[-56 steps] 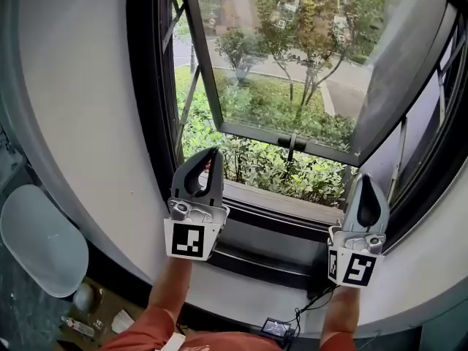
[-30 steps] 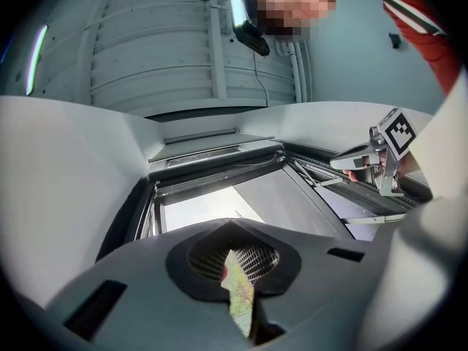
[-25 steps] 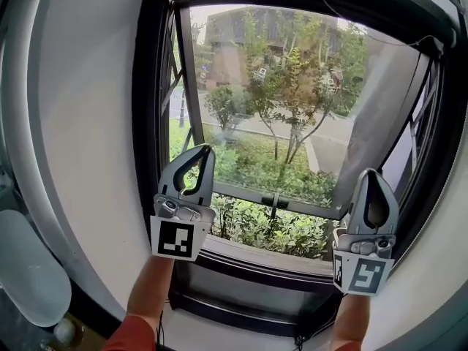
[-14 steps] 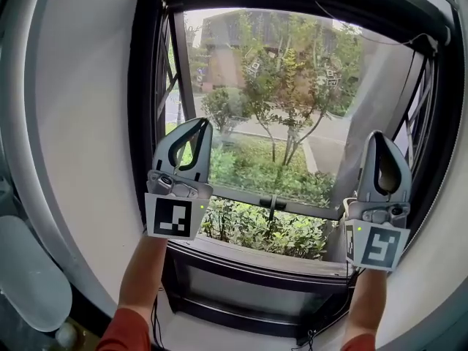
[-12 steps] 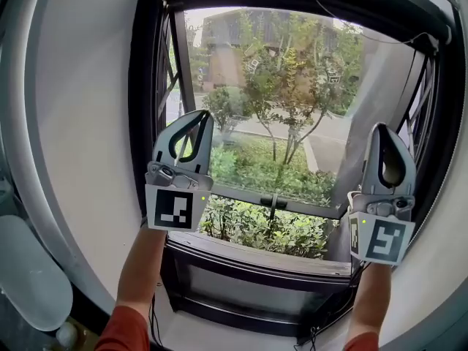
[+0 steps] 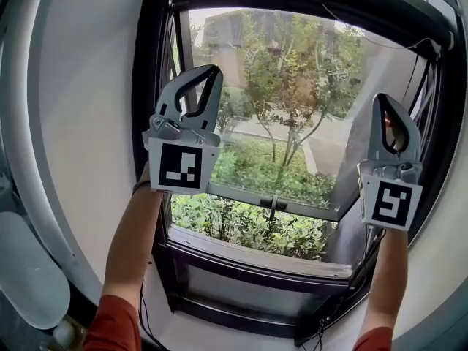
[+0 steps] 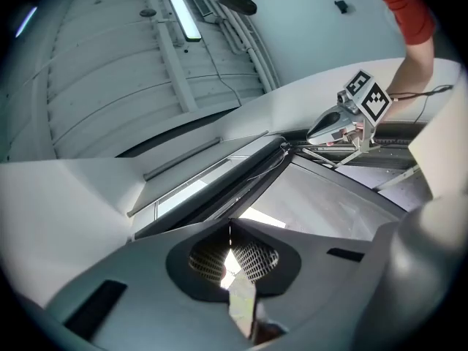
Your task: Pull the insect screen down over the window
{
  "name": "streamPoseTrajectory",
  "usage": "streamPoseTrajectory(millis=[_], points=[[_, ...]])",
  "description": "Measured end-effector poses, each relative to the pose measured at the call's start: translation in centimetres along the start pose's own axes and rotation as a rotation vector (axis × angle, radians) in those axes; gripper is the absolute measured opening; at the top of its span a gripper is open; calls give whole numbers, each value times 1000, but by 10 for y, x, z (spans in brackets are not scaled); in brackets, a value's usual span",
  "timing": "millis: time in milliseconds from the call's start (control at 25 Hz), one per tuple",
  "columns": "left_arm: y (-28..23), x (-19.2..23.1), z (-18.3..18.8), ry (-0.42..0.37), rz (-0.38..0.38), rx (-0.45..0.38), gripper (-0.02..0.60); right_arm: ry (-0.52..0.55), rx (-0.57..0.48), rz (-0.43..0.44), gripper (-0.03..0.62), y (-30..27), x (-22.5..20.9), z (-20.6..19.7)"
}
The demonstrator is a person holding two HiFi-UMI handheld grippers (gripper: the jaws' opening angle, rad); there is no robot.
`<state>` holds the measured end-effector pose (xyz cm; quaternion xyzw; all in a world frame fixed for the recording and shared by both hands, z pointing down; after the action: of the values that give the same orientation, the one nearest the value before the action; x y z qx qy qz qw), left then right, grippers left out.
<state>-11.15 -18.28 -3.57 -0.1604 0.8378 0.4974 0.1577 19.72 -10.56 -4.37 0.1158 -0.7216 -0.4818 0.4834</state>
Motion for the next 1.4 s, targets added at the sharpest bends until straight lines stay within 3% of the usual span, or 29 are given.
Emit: streamPoseTrajectory(millis=[160,320,680,960,1160,1400], points=[[-22,1,16,-67,-14,-9,6,45,30,8,11,-20,-10,-1],[-46,1,26,-240,-6,0,6,133,30,45,11,-46,-17,-1],[-84,7,37,-505,-64,40,11,384,133,138,11,-88,-37,-10],[-118,11,41,-656,-81,118,17,494,144,165,11,-112,-51,-11],[-142,15,49,-738,-87,187,41,580,208,240,38,-131,-55,-18],[-162,27,53,-775,-86,257,51,611,241,253,38,-146,-66,-7]])
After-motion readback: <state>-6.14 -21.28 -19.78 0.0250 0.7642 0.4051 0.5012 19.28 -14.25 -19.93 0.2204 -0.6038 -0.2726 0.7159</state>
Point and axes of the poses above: the fingertips, and each gripper's own axes: y backward along the fingers, x to its left, z out of its top, the point moved 10 cm from there along y, backward along the fingers, and after that the axes turned 15 degrees about y, right-handed, at the moved point
